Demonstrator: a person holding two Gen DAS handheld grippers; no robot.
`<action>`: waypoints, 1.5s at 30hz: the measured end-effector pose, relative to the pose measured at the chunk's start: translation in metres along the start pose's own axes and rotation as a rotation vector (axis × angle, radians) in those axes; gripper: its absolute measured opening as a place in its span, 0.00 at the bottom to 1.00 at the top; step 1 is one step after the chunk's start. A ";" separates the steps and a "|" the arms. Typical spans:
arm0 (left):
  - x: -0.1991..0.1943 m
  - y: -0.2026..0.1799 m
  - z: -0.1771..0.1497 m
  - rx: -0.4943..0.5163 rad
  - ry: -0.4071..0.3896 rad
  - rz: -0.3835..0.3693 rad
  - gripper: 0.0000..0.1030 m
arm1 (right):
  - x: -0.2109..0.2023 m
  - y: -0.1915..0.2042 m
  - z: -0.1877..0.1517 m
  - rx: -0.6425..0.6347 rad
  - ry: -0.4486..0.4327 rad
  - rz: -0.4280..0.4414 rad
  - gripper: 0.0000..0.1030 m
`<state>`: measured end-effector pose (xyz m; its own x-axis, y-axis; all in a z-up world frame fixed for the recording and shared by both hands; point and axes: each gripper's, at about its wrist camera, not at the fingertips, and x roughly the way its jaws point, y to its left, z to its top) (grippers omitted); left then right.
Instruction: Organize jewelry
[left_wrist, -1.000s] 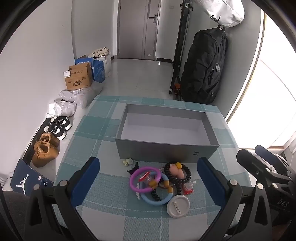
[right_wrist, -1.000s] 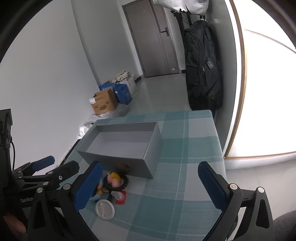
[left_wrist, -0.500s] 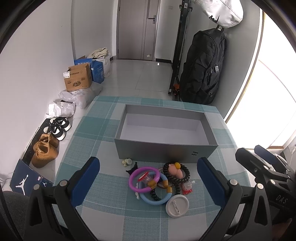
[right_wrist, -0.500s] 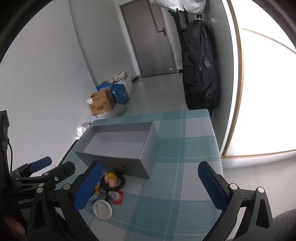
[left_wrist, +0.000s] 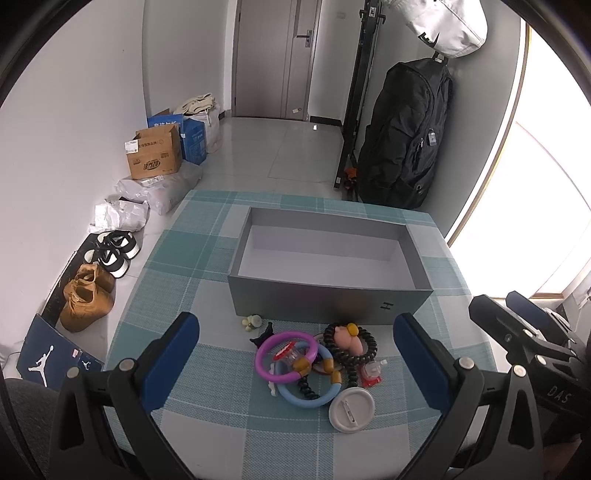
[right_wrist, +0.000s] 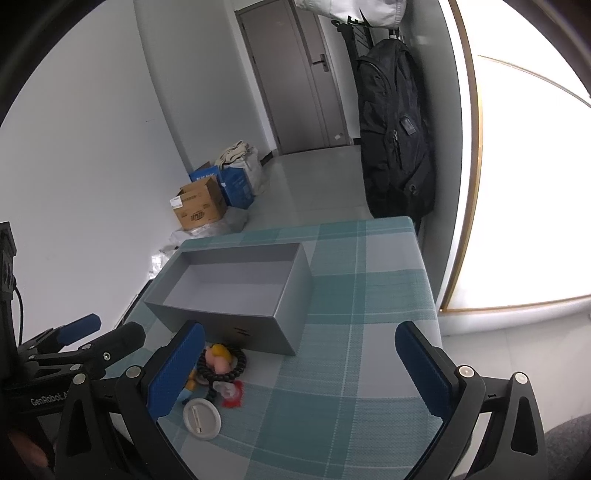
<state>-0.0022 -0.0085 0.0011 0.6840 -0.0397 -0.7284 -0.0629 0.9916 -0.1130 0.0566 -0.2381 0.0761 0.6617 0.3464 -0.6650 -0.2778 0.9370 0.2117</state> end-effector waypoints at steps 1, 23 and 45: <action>0.000 0.000 0.000 0.000 0.000 0.000 0.99 | 0.000 0.000 0.000 0.000 -0.001 -0.001 1.00; 0.002 0.000 -0.002 -0.003 0.003 -0.005 0.99 | 0.001 -0.003 0.000 0.004 0.003 -0.004 1.00; 0.011 0.039 0.011 -0.134 0.075 -0.125 0.99 | 0.024 0.014 -0.015 -0.072 0.151 0.107 0.95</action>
<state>0.0103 0.0312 -0.0038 0.6370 -0.1755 -0.7506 -0.0807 0.9532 -0.2913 0.0584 -0.2168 0.0524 0.5151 0.4278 -0.7427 -0.3937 0.8878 0.2383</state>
